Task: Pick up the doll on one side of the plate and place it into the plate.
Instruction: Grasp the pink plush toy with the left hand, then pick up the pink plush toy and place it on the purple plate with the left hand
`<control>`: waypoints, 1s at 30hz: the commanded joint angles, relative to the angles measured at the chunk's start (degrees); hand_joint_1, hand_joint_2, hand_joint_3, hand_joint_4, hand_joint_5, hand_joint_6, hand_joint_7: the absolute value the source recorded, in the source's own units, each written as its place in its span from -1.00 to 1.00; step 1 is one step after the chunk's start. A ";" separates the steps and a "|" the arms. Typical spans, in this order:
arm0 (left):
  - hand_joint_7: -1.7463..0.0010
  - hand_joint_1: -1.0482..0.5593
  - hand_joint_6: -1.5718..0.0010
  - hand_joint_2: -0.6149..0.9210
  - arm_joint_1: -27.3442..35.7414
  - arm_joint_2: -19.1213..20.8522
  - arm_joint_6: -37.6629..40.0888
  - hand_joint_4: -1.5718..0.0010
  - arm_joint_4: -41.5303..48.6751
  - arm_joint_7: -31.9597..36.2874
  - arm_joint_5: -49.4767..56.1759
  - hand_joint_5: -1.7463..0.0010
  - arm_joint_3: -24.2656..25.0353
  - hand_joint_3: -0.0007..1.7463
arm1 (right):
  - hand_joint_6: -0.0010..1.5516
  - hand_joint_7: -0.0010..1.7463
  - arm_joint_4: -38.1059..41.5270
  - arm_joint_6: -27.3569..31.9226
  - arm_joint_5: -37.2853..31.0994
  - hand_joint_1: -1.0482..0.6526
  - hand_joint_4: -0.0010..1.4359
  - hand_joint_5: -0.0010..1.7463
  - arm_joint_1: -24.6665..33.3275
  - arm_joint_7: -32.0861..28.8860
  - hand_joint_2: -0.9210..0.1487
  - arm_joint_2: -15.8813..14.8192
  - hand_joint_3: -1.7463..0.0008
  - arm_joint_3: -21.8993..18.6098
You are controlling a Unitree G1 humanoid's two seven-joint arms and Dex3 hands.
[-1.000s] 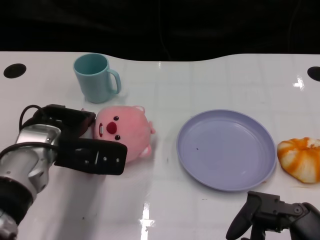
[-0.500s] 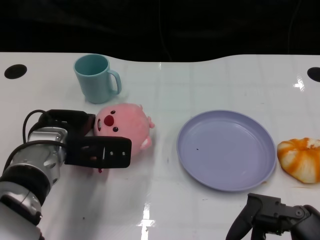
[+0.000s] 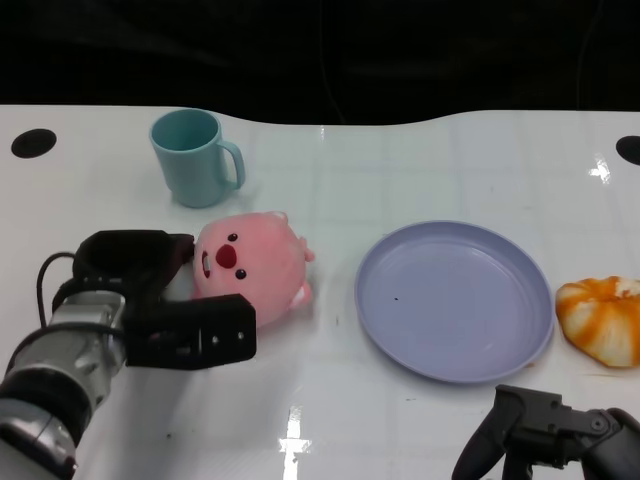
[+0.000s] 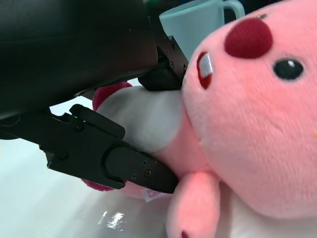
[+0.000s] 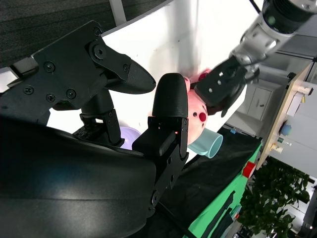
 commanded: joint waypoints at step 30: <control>-1.00 0.01 0.05 0.33 8.21 -5.08 6.91 -0.24 -37.67 -13.07 -10.78 -1.00 11.33 0.49 | -0.21 0.46 1.37 1.10 -0.24 0.16 -0.07 0.90 -1.88 -0.54 -0.24 0.30 -0.29 1.16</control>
